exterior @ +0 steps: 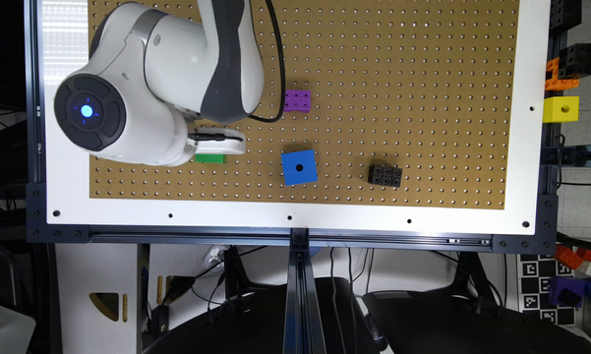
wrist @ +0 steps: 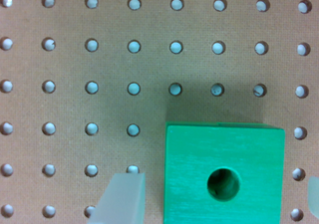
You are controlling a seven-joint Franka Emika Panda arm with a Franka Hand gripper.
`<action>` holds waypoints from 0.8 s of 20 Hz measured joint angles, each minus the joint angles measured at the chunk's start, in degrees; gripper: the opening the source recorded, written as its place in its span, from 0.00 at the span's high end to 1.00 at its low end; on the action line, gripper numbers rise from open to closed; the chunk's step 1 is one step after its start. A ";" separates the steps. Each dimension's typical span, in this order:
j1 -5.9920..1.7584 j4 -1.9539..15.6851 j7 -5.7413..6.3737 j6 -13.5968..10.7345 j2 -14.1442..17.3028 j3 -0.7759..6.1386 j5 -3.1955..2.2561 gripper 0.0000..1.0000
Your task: Pick up green block.
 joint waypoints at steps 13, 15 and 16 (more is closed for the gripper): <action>-0.02 0.38 0.01 3.51 3.88 0.06 -0.02 0.00; -0.02 0.63 0.01 3.51 4.03 0.10 -0.02 0.00; -0.02 0.66 0.01 3.51 4.04 0.11 -0.02 0.00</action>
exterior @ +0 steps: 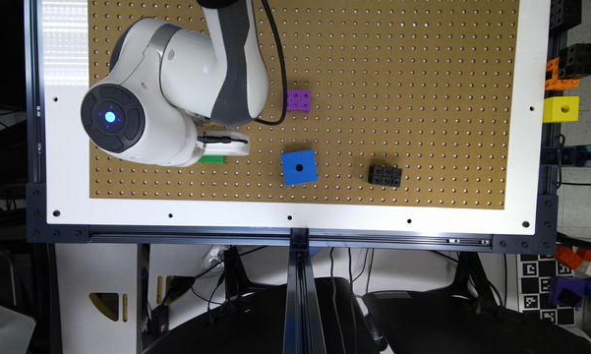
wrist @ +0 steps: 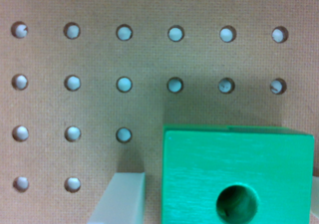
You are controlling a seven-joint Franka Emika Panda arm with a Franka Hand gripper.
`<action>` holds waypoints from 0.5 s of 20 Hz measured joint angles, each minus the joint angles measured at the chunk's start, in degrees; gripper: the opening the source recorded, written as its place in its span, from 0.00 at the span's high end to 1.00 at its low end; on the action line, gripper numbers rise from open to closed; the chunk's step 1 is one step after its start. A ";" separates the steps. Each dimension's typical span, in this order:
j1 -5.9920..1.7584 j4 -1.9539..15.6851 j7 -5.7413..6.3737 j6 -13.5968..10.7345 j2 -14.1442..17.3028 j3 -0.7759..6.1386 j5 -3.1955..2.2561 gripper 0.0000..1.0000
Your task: Pick up green block.
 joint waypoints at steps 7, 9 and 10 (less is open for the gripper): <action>-0.03 0.04 0.00 0.00 0.01 0.17 0.01 1.00; -0.03 0.04 0.00 0.00 0.01 0.17 0.01 1.00; -0.04 0.03 0.00 0.00 0.01 0.17 0.01 1.00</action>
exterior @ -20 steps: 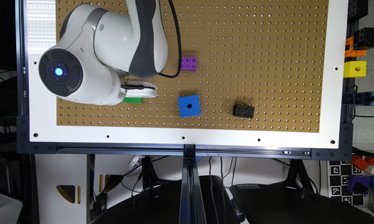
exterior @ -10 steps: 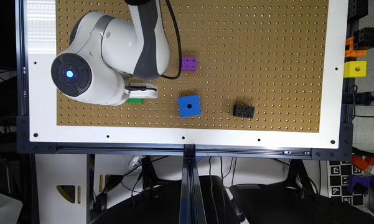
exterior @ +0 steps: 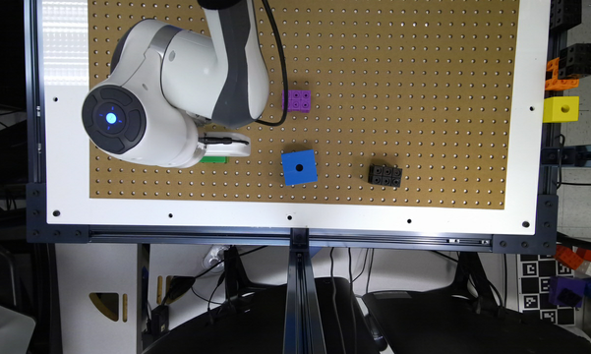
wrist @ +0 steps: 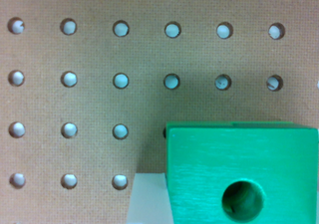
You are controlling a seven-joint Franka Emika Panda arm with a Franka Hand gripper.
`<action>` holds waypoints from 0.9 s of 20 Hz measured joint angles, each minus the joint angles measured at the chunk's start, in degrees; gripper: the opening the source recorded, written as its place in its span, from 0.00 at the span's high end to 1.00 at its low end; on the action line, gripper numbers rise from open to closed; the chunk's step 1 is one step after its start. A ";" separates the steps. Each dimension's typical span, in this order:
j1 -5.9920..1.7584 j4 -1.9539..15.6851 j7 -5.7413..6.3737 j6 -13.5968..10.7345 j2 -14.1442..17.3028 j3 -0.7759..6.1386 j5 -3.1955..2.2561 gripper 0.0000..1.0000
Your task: Pick up green block.
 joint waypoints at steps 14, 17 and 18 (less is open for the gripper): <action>-0.16 -0.03 0.02 -5.82 -5.23 -0.03 0.00 1.00; -0.16 -0.02 0.03 -8.09 -7.55 -0.02 0.00 1.00; -0.16 -0.03 0.03 -8.88 -8.30 -0.02 0.00 1.00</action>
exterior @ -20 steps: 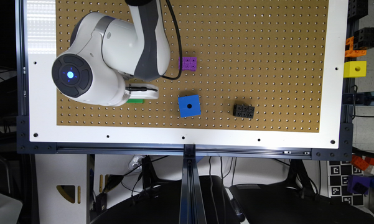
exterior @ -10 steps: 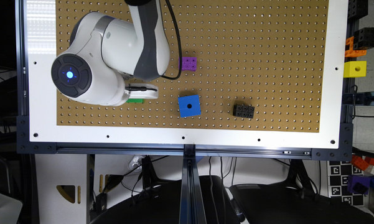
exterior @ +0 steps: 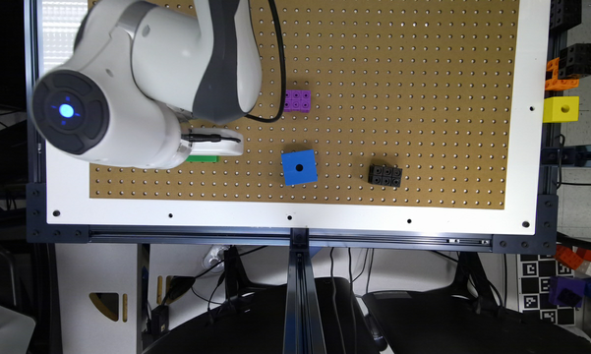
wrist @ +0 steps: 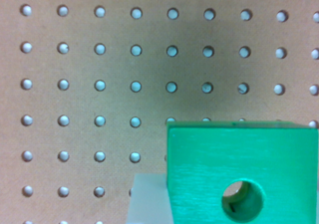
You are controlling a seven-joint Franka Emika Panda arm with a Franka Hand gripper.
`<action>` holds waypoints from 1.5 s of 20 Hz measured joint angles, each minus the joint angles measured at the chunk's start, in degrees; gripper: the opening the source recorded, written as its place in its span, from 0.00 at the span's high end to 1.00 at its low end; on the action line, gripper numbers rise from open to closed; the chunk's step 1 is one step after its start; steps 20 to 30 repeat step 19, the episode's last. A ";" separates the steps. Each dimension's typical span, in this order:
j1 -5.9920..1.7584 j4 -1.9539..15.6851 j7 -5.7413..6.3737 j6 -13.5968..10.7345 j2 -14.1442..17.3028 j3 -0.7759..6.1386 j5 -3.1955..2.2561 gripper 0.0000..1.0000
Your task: Pick up green block.
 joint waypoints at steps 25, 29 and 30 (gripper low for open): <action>0.01 0.01 0.07 -7.26 -8.26 0.01 0.02 1.00; 0.01 0.01 0.07 -7.26 -8.26 0.01 0.02 1.00; 0.01 0.01 0.07 -7.26 -8.26 0.01 0.02 1.00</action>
